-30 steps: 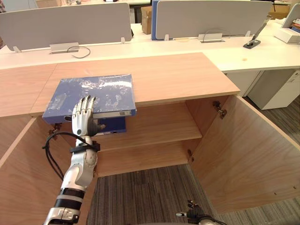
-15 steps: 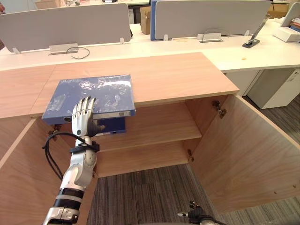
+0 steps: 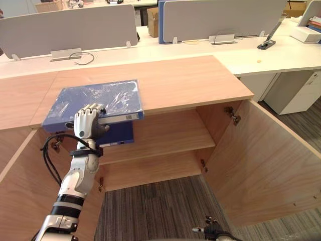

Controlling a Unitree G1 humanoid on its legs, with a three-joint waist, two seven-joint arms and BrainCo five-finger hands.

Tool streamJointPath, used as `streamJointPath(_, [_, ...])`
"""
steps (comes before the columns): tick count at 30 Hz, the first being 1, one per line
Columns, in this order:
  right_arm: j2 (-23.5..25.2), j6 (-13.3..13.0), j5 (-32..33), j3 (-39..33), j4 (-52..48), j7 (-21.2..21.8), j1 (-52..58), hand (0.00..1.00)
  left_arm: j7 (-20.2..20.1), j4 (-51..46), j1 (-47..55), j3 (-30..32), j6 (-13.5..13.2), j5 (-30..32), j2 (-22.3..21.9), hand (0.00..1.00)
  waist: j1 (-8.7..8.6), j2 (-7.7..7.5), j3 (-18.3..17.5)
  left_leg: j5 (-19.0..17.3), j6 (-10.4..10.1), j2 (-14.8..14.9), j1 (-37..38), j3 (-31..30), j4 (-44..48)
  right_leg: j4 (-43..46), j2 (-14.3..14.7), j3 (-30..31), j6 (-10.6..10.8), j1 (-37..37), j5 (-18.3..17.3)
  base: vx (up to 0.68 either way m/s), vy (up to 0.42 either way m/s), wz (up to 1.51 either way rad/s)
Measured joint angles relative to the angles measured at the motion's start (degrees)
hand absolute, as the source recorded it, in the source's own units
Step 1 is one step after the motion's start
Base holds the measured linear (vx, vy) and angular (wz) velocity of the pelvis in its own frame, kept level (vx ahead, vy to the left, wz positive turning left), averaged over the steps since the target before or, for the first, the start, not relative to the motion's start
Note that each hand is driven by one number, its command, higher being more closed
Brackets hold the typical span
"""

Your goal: Walk over to the cabinet, pick up the folder, carry it to the office cabinet, place the folder inside the office cabinet, then close the office cabinet door

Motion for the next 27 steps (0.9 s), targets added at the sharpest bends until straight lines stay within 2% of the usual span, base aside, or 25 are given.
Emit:
streamJointPath(11, [-0.74,0.02,0.01,-2.03,0.97,-0.53,-0.01,0.00,0.77,5.56,-1.58,-2.15,-1.19,2.32,2.05,1.00,-0.02,0.04,0.01,-0.01,-0.01,0.06,0.27,0.02,0.01,-0.26,0.03,0.00,0.00,0.23,0.00,0.00,0.000,0.00])
streamJointPath(17, [-0.78,-0.03,0.00,-2.09,1.61,-0.59,-0.12,0.00,0.74,5.48,-1.41,-2.31,-0.98,2.44,2.19,1.00,-0.20,0.06,0.02,-0.04,-0.04,0.06,0.98,-0.01,0.01,-0.27,0.03,-0.04,0.01,0.94,0.00,0.00,0.000,0.00])
streamJointPath(19, [-0.75,-0.03,-0.01,-2.28,1.67,-0.91,-0.09,0.00,0.66,2.68,-0.02,-1.79,-0.21,2.45,0.46,1.00,-0.18,0.05,0.03,-0.04,-0.04,0.03,0.97,-0.09,0.01,-0.27,-0.01,-0.08,0.01,0.96,0.00,0.00,0.000,0.00])
streamJointPath(21, [-0.64,-0.01,-0.07,-3.20,1.78,-1.43,-0.02,0.00,0.71,-3.73,3.41,-1.32,0.71,2.61,-3.42,1.00,-0.07,0.07,0.06,-0.04,-0.04,-0.10,0.95,-0.28,0.01,-0.26,-0.10,-0.18,0.01,1.02,0.00,0.00,0.000,0.05])
streamJointPath(22, [-0.48,0.09,-0.10,-4.40,1.88,-1.84,0.05,0.00,0.94,-8.41,5.90,-1.33,0.78,2.91,-6.79,1.00,0.17,0.10,0.13,-0.03,-0.03,-0.19,0.94,-0.58,0.00,-0.26,-0.15,-0.33,0.02,1.14,-0.01,0.00,0.000,0.08])
streamJointPath(27, [-0.36,0.58,-0.10,-5.89,1.87,-3.37,0.13,0.00,2.16,-18.52,12.39,-2.45,0.43,2.95,-13.41,1.00,0.74,0.44,0.39,0.07,0.05,-0.24,0.95,-1.56,-0.02,0.00,-0.19,-1.54,0.05,1.62,-0.04,-0.03,-0.003,0.10])
